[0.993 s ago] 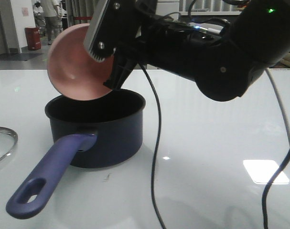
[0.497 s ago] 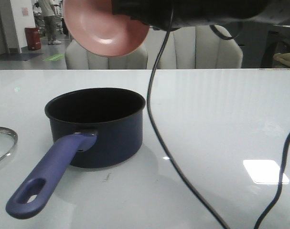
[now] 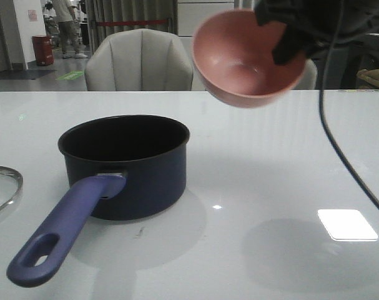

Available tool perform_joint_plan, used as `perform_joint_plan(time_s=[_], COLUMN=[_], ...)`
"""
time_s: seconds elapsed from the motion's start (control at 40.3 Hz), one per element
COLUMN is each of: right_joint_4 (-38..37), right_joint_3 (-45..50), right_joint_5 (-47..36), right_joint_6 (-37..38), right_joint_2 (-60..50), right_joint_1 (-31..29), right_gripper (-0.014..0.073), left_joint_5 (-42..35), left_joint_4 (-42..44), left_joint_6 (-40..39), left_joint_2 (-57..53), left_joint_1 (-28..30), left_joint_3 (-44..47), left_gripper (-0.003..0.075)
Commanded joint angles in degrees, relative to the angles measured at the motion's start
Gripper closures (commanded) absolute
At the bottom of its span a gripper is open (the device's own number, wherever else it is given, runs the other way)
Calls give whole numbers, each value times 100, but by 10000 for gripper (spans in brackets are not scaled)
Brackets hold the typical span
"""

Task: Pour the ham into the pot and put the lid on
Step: 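Carry the empty bowl back and lower it onto the table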

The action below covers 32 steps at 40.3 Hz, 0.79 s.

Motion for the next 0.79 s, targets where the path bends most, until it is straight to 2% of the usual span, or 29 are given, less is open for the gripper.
perform_joint_plan(time_s=[0.0, 0.348, 0.546, 0.77], right_joint_4=[25, 724, 728, 737], right_joint_3=[-150, -176, -700, -1540], right_joint_5=[352, 1565, 2561, 3313], right_joint_6=[83, 83, -168, -248], right_joint_2=[-169, 353, 1140, 1637], right_joint_1=[-350, -1615, -1823, -1777], right_gripper=[460, 460, 445, 316], left_joint_5=[-493, -493, -493, -493], left_joint_4=[-52, -52, -52, -52], left_joint_6=[-13, -13, -13, -13], left_joint_2=[78, 78, 78, 78], left_joint_1=[-57, -57, -57, -57], left_joint_3=[-163, -163, -163, -163], left_gripper=[106, 106, 106, 106])
